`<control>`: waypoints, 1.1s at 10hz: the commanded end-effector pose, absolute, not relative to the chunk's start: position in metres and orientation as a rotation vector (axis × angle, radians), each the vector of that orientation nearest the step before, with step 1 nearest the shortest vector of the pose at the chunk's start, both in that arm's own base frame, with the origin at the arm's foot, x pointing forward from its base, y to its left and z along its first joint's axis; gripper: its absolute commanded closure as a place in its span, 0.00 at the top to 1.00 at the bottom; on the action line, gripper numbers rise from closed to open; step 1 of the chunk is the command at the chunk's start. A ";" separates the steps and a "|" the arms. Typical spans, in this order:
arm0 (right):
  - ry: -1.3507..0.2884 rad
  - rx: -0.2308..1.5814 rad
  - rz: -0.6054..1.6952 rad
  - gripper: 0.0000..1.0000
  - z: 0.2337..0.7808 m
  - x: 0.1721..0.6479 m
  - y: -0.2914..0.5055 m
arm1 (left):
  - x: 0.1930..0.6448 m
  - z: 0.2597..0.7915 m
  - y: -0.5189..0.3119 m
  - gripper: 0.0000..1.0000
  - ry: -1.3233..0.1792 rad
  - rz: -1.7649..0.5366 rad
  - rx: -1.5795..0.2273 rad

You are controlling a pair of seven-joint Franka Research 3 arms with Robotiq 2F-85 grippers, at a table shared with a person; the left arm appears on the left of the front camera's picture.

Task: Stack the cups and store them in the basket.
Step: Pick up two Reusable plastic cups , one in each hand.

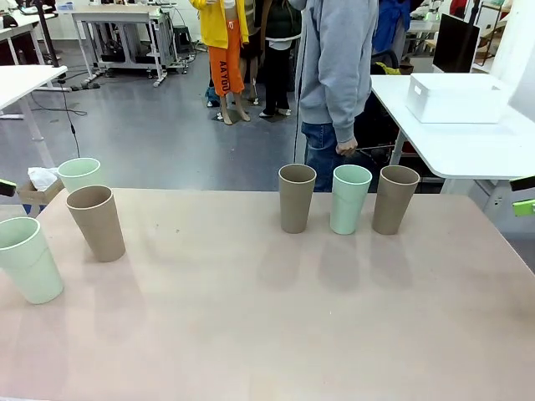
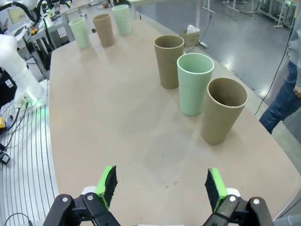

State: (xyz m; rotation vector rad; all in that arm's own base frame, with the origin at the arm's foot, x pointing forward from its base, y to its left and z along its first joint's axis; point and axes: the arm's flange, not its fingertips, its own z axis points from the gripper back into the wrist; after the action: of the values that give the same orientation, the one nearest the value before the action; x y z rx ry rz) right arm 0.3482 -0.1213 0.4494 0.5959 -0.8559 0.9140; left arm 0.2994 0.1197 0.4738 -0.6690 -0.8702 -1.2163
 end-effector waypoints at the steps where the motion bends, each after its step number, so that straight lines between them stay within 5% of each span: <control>1: -0.895 0.597 0.935 1.00 0.450 0.351 -0.123 | 0.299 0.475 0.120 1.00 -0.883 -1.231 -0.675; 11: -0.895 0.597 0.935 1.00 0.450 0.351 -0.123 | 0.299 0.475 0.120 1.00 -0.883 -1.231 -0.675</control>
State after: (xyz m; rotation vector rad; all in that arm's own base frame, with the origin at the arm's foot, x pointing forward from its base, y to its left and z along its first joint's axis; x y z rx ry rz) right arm 0.3469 -0.1212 0.4494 0.5914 -0.8578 0.9150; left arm 0.2986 0.1195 0.4742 -0.6706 -0.8667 -1.2168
